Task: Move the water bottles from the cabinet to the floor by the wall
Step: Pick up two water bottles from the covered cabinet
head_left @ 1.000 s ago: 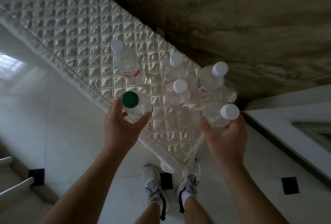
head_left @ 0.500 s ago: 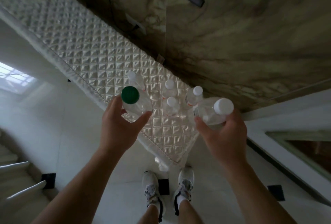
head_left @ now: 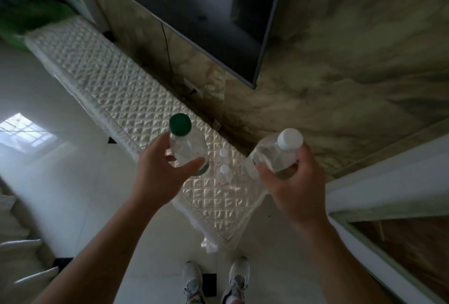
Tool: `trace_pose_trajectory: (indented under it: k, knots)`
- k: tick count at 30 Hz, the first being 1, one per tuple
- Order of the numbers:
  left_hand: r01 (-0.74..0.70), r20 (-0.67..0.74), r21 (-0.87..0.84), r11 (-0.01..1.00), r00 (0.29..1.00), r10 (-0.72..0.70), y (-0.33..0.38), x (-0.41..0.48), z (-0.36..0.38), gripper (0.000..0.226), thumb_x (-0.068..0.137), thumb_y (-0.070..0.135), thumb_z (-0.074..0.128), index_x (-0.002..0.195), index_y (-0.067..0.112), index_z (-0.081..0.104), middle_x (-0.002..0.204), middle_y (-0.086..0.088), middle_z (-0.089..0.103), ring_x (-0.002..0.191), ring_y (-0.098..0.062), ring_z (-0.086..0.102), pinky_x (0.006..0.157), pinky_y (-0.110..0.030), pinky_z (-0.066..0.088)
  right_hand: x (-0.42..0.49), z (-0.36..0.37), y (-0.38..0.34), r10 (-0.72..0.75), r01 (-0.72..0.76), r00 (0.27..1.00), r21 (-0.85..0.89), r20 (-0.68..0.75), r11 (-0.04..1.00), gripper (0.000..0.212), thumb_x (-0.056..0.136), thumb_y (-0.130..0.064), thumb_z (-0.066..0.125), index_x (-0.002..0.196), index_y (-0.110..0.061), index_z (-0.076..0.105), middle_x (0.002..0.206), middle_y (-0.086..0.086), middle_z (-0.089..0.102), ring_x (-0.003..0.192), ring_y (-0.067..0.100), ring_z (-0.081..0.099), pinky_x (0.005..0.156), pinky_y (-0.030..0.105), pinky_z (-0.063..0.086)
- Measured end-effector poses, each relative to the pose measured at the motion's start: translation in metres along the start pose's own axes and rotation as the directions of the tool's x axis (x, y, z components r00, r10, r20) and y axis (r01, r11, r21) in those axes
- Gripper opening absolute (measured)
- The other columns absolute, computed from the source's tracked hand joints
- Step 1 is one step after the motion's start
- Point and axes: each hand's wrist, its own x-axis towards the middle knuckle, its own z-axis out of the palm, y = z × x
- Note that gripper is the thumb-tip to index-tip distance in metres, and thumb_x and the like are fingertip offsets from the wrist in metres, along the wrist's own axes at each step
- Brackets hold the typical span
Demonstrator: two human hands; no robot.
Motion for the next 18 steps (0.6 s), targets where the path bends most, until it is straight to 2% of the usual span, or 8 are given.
trace_pose_trajectory:
  k: [3,5,8,12,15,18]
  knots:
    - [0.027,0.034,-0.009,1.000,0.999,-0.027,0.023,-0.005,-0.018,0.061,0.061,0.039,0.084,0.116,0.032,0.059,0.110,0.013,0.066,0.098,-0.005,0.065,0.081,-0.032,0.058,-0.004,-0.018,-0.024,-0.042,0.042,0.999,0.029,0.008,0.999,0.055,0.070,-0.034,0.083,0.118,-0.026,0.058,0.103,-0.014,0.067,0.095,0.002,0.064,0.082,0.031,0.055]
    - [0.046,0.038,-0.011,0.999,0.998,-0.046,0.036,-0.010,-0.029,0.062,0.060,0.039,0.085,0.117,0.027,0.061,0.109,0.012,0.067,0.097,-0.005,0.066,0.081,-0.034,0.059,-0.008,-0.027,-0.038,-0.066,0.066,0.998,0.040,0.021,0.997,0.054,0.070,-0.036,0.082,0.118,-0.026,0.058,0.101,-0.016,0.067,0.094,-0.001,0.063,0.079,0.025,0.053]
    - [0.070,0.014,-0.015,0.997,0.997,-0.070,0.054,-0.019,-0.041,0.058,0.060,0.036,0.087,0.112,0.031,0.062,0.106,0.013,0.068,0.093,-0.005,0.067,0.079,-0.033,0.059,-0.012,-0.040,-0.055,-0.100,0.095,0.993,0.070,0.065,0.993,0.051,0.072,-0.036,0.081,0.117,-0.030,0.057,0.099,-0.019,0.065,0.092,-0.004,0.061,0.076,0.018,0.049]
    - [0.094,-0.021,0.017,0.995,0.995,-0.093,0.074,-0.031,-0.051,0.053,0.061,0.036,0.088,0.106,0.037,0.060,0.102,0.016,0.067,0.087,-0.003,0.067,0.072,-0.023,0.054,-0.015,-0.050,-0.068,-0.133,0.123,0.982,0.080,0.132,0.989,0.056,0.074,-0.038,0.078,0.124,-0.034,0.053,0.102,-0.023,0.062,0.095,-0.006,0.059,0.077,0.019,0.049]
    - [0.108,-0.063,0.046,0.993,0.992,-0.105,0.085,-0.039,-0.059,0.050,0.062,0.035,0.089,0.102,0.039,0.059,0.097,0.018,0.067,0.085,-0.002,0.067,0.069,-0.018,0.049,-0.016,-0.053,-0.074,-0.157,0.142,0.973,0.096,0.170,0.985,0.059,0.074,-0.038,0.077,0.126,-0.034,0.051,0.104,-0.018,0.065,0.094,-0.001,0.062,0.078,0.024,0.052]
    - [0.125,-0.114,0.049,0.991,0.986,-0.119,0.093,-0.046,-0.066,0.050,0.063,0.033,0.089,0.102,0.039,0.058,0.097,0.018,0.066,0.087,-0.003,0.065,0.072,-0.023,0.051,-0.016,-0.055,-0.083,-0.177,0.155,0.961,0.117,0.210,0.981,0.056,0.074,-0.036,0.077,0.122,-0.037,0.050,0.098,-0.022,0.063,0.090,-0.010,0.060,0.071,0.013,0.047]
